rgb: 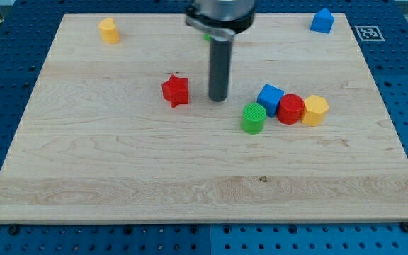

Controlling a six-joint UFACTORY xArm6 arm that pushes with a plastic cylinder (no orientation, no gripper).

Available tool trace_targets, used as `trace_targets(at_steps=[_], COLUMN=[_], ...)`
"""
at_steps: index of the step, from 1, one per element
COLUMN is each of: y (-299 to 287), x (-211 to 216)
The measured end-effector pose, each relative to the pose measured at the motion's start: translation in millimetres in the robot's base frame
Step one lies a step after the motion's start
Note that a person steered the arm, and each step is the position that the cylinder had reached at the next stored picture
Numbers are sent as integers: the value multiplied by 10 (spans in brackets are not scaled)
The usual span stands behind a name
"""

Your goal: Move red star towards left side

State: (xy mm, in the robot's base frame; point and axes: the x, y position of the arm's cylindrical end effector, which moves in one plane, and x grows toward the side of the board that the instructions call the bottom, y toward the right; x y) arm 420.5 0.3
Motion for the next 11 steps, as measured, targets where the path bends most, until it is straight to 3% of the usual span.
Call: trace_targets(at_steps=[11], y=[-572], x=[46])
